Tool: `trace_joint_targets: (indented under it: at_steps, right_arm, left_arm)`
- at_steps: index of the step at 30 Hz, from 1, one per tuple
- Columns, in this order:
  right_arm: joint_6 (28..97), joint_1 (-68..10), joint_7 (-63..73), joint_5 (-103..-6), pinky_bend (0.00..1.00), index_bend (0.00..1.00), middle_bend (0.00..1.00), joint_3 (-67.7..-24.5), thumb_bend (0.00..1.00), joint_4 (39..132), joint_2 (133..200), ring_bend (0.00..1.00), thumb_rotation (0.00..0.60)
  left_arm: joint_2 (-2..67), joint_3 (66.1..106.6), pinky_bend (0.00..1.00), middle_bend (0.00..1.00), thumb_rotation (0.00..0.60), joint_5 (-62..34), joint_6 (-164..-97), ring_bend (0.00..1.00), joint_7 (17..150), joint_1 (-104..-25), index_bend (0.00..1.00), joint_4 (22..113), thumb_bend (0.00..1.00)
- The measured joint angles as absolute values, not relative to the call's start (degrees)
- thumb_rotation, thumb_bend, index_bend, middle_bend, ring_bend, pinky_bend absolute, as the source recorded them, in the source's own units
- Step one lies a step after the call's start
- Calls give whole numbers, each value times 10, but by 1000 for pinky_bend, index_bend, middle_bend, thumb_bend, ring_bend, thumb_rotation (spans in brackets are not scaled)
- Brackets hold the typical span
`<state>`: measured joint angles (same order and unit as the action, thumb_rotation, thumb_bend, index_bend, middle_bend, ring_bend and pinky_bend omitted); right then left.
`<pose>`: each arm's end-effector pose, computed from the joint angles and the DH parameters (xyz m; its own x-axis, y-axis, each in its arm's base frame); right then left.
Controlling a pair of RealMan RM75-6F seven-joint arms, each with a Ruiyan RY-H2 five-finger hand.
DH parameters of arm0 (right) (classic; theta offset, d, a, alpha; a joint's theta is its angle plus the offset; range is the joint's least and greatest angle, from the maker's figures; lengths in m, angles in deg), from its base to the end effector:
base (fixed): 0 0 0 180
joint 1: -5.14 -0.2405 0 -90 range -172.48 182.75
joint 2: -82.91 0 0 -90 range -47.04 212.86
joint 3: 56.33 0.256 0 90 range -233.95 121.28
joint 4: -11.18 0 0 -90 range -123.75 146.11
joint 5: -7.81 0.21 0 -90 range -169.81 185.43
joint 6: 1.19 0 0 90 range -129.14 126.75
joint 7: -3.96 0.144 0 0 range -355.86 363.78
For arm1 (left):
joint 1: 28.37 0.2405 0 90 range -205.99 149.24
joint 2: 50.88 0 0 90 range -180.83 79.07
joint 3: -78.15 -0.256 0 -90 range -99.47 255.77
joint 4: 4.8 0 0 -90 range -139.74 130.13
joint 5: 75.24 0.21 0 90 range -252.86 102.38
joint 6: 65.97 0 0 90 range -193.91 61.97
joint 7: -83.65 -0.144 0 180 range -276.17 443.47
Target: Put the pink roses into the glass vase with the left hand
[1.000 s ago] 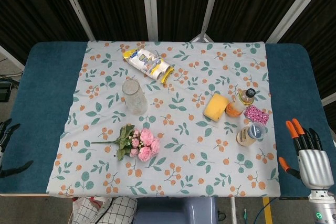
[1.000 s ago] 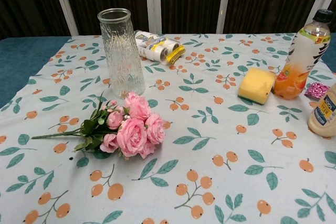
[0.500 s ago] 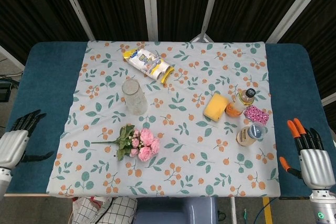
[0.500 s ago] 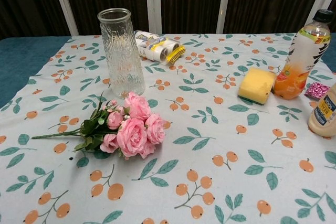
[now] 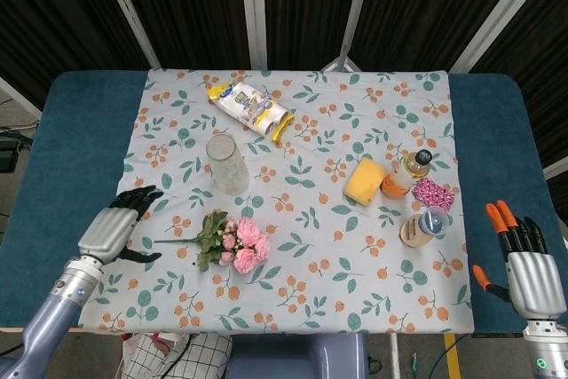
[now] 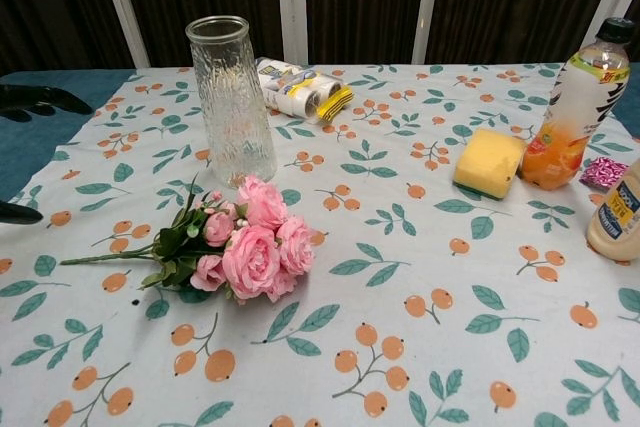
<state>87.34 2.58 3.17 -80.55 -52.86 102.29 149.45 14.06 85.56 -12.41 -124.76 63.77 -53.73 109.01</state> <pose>-0.3090 -0.1705 0.1547 0.3901 0.0520 0.9193 -0.9202 -0.0132 0.3913 -0.1975 0.2542 0.0806 0.3224 0.3837 0.8653 0.9460 -0.1640 -0.2797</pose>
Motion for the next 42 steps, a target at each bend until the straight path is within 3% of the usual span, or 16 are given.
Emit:
trace_joint_targets:
  at_steps: [24,34,42]
  right_arm:
    - [870,26,47,-796,65,10,40,-524,317,1018,1493,109,600]
    - [871,26,56,-797,65,10,40,-524,317,1019,1491,109,600]
    - [870,26,60,-794,65,10,40,-522,317,1018,1491,109,600]
  left_arm:
    - [339,849,3,49,600,-215,-1256,0,532,-633,98,1019,84]
    - [380,844,81,93,600,-245,-1272,0,483,-660,101,1003,89]
    - [420,840,172,151,600,-264,-1282,58,450,-680,134,971,165]
